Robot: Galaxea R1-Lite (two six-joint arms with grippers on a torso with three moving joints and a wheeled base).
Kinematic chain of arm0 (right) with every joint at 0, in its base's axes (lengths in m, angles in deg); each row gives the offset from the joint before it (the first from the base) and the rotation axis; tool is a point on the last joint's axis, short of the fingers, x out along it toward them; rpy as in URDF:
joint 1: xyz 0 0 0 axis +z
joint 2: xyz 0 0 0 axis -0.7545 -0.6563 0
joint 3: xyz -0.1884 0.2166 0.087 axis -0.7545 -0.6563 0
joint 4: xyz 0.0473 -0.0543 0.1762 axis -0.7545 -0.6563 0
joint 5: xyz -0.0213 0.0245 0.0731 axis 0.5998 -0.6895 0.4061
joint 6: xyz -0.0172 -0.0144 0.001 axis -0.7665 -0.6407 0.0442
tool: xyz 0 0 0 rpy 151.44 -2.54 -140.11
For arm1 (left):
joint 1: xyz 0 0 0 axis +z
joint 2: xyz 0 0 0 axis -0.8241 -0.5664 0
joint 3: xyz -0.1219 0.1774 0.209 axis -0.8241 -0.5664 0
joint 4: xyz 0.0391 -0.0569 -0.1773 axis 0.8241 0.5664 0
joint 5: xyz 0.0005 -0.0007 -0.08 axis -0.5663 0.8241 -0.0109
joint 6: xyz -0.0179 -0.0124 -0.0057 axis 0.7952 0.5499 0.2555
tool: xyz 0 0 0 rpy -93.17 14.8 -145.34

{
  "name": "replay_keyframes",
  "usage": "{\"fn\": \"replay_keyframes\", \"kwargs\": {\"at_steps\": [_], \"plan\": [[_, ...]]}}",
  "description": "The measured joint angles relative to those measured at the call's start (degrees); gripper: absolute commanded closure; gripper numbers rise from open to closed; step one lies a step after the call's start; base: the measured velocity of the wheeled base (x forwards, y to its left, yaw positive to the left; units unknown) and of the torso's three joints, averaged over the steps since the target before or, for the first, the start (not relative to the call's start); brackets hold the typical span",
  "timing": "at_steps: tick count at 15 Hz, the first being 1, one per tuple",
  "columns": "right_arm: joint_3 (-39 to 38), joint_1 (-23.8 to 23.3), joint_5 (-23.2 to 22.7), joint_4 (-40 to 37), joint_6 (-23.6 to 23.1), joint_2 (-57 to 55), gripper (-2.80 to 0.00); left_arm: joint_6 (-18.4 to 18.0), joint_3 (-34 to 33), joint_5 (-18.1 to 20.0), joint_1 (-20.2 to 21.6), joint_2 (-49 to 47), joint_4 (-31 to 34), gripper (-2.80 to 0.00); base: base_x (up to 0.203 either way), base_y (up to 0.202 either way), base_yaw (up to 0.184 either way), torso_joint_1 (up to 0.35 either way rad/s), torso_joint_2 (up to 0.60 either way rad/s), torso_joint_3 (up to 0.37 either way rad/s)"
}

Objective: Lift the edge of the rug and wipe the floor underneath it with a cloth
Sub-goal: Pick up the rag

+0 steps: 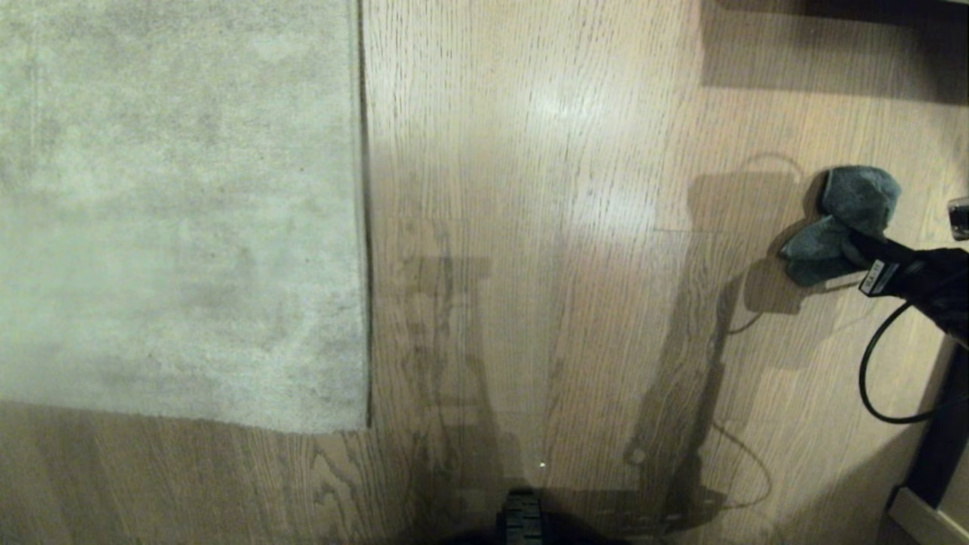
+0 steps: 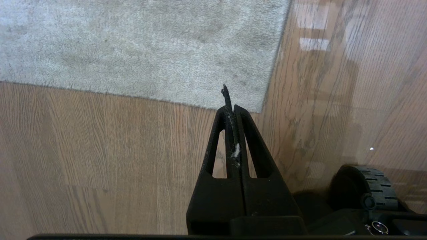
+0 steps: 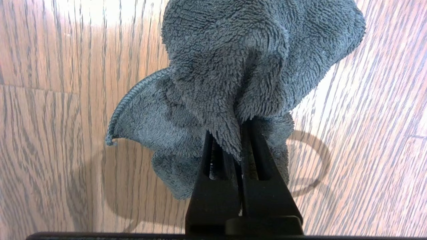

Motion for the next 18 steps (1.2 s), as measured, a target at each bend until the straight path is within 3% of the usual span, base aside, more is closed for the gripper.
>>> {"fn": "replay_keyframes", "kwargs": {"at_steps": [10, 18], "plan": [[-1.76, -0.05, -2.02, 0.98, 0.17, 2.12, 0.00, 0.05, 0.00, 0.02, 0.00, 0.00, 0.00, 0.00, 0.000, 0.000, 0.000, 0.000, 0.00, 0.000], [-11.94, -0.42, -6.85, 0.79, 0.18, 10.47, 0.00, 0.03, 0.00, 0.05, 0.00, 0.00, 0.00, 0.00, 0.000, 0.000, 0.000, 0.000, 0.00, 0.000]]}}
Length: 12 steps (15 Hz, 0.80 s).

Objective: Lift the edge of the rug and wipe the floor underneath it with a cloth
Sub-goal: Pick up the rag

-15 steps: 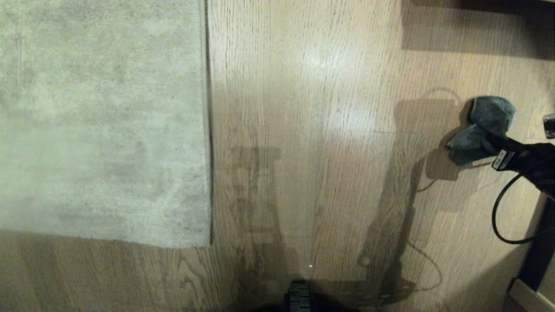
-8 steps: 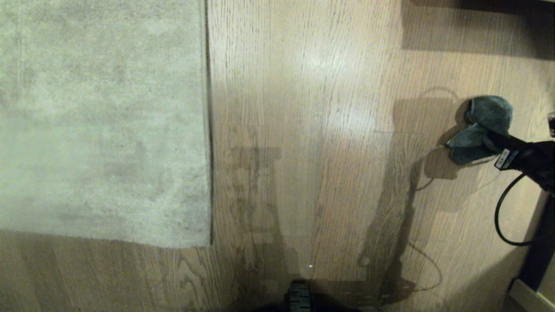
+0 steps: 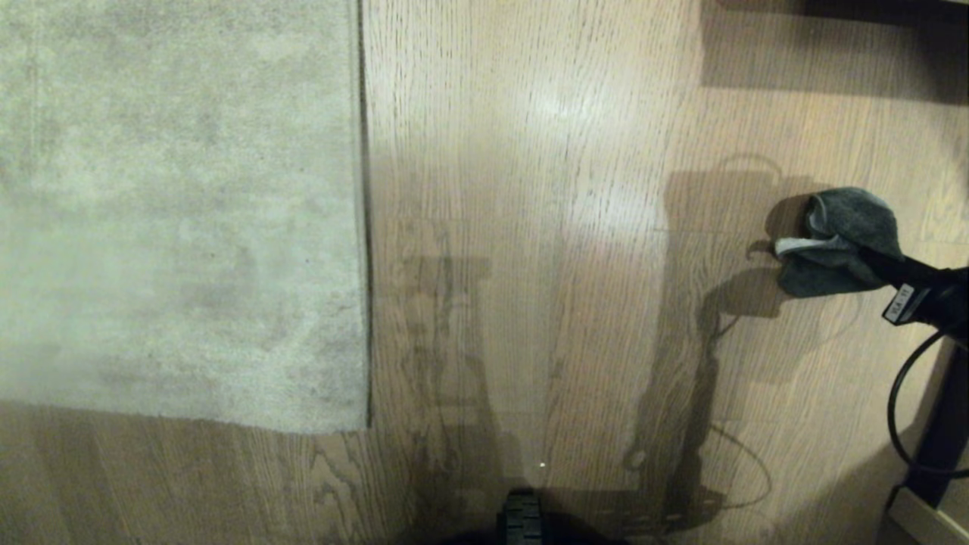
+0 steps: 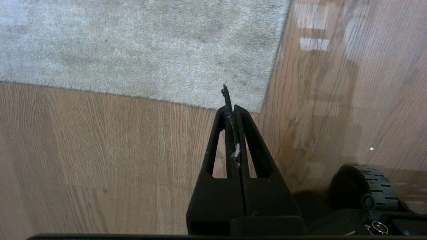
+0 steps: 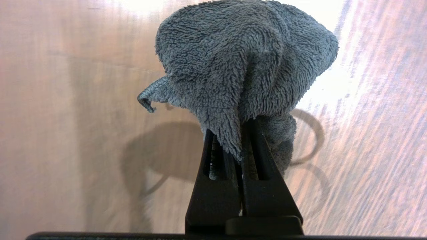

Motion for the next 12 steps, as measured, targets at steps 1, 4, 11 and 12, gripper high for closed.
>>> {"fn": "replay_keyframes", "kwargs": {"at_steps": [1, 4, 11, 12], "plan": [[-1.38, -0.27, -1.09, -0.01, 0.00, 1.39, 0.00, 0.02, 0.00, -0.02, 0.02, 0.00, -0.02, 0.00, 0.000, 0.000, 0.000, 0.000, 0.00, 0.000], [-6.23, -2.07, -4.44, -0.17, 0.00, 5.93, 0.00, 0.02, 0.00, -0.02, 0.00, 0.00, -0.02, 0.00, 0.000, 0.000, 0.000, 0.000, 0.00, 0.000], [-15.72, -4.50, -6.33, -1.01, 1.90, 17.25, 0.00, 0.01, 0.00, -0.06, 0.00, 0.00, -0.01, 0.00, 0.000, 0.000, 0.000, 0.000, 0.00, 0.000], [-16.27, -4.96, -6.35, -1.60, 2.04, 18.64, 0.00, 0.02, 0.00, -0.05, 0.00, 0.00, -0.02, 0.00, 0.000, 0.000, 0.000, 0.000, 0.00, 0.000]]}}
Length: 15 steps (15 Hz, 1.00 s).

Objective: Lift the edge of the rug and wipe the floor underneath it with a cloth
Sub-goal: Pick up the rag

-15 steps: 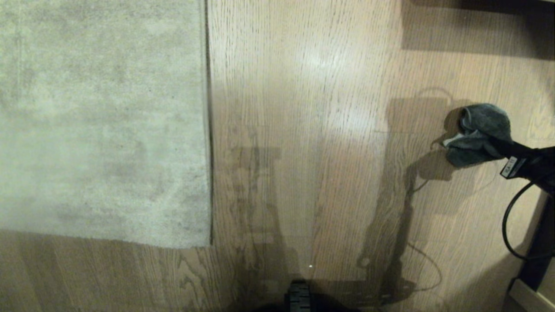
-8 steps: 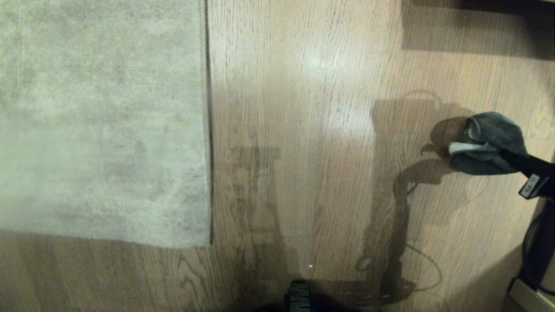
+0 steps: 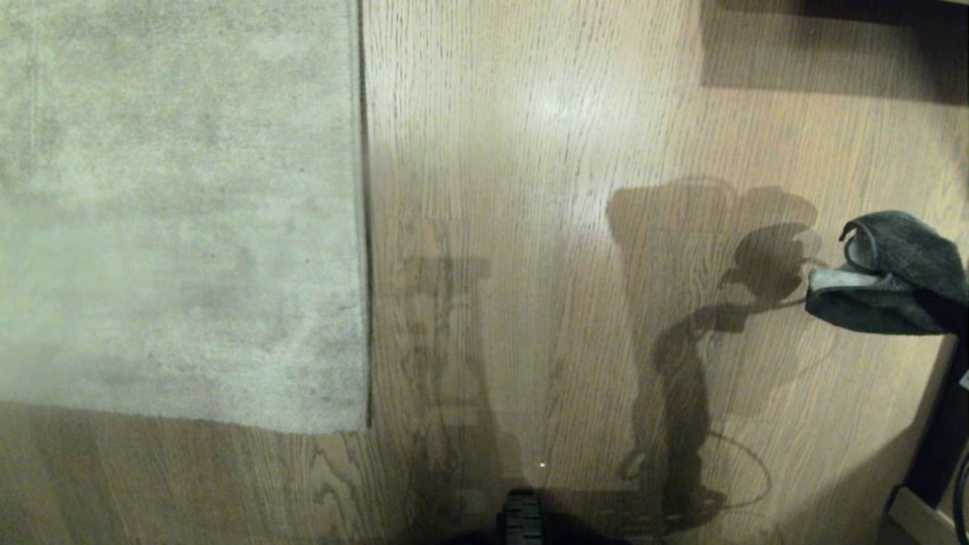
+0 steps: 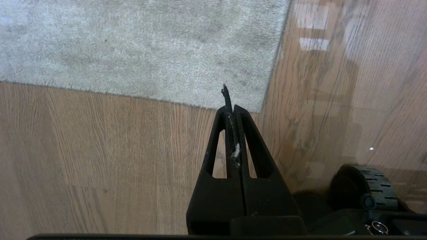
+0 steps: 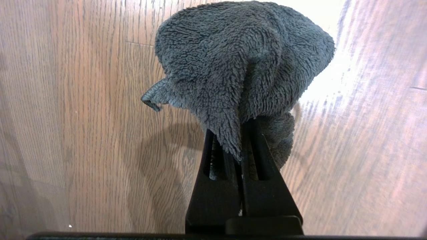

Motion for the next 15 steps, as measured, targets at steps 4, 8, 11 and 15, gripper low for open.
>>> {"fn": "replay_keyframes", "kwargs": {"at_steps": [4, 8, 11, 15], "plan": [[-1.10, -0.80, 0.01, -5.34, 0.08, 5.96, 0.00, -0.01, 0.00, 0.02, 0.00, 0.00, 0.02, 0.00, 0.000, 0.000, 0.000, 0.000, 0.00, 0.000], [-2.60, -0.68, 0.02, -13.20, 0.31, 13.74, 0.00, 0.00, 0.00, 0.02, 0.00, 0.00, -0.01, 0.00, 0.000, 0.000, 0.000, 0.000, 0.00, 0.000], [-2.93, 1.01, 0.43, -21.75, 0.22, 20.93, 0.00, 0.00, 0.00, 0.02, 0.00, 0.00, 0.02, 0.00, 0.000, 0.000, 0.000, 0.000, 0.00, 0.000], [-3.48, 10.53, 6.08, -34.50, -0.67, 32.08, 0.00, -0.02, 0.00, 0.05, 0.00, 0.00, 0.02, 0.00, 0.000, 0.000, 0.000, 0.000, 0.00, 0.000]]}}
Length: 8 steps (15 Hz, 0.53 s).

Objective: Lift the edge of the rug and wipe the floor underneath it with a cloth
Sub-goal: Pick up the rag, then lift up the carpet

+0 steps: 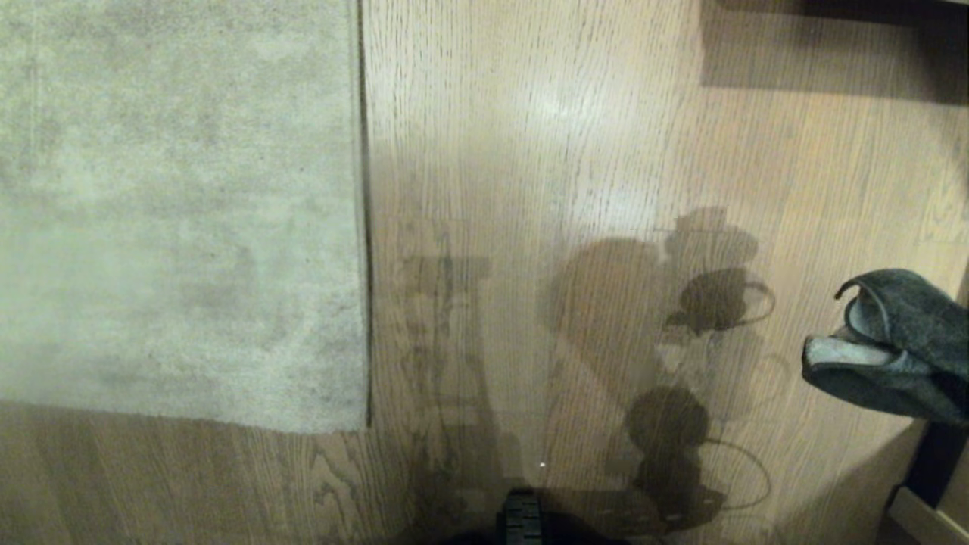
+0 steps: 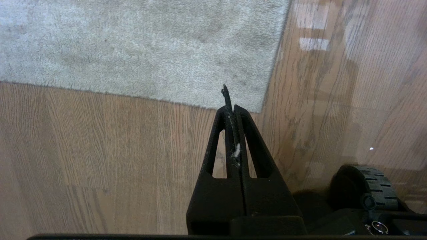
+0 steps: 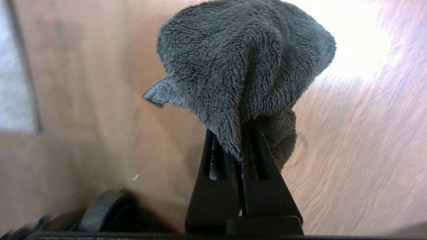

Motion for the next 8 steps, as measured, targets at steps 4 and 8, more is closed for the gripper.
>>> {"fn": "replay_keyframes", "kwargs": {"at_steps": [4, 8], "plan": [[-0.59, 12.51, 14.34, -15.35, -3.39, 13.00, 0.00, 0.02, 0.00, -0.02, 0.00, 0.00, -0.01, 0.00, 0.000, 0.000, 0.000, 0.000, 0.00, 0.000], [-4.79, 16.93, 19.80, -22.19, -4.23, 22.66, 0.00, 0.00, 0.00, -0.02, 0.00, 0.00, -0.02, 0.00, 0.000, 0.000, 0.000, 0.000, 0.00, 0.000]]}}
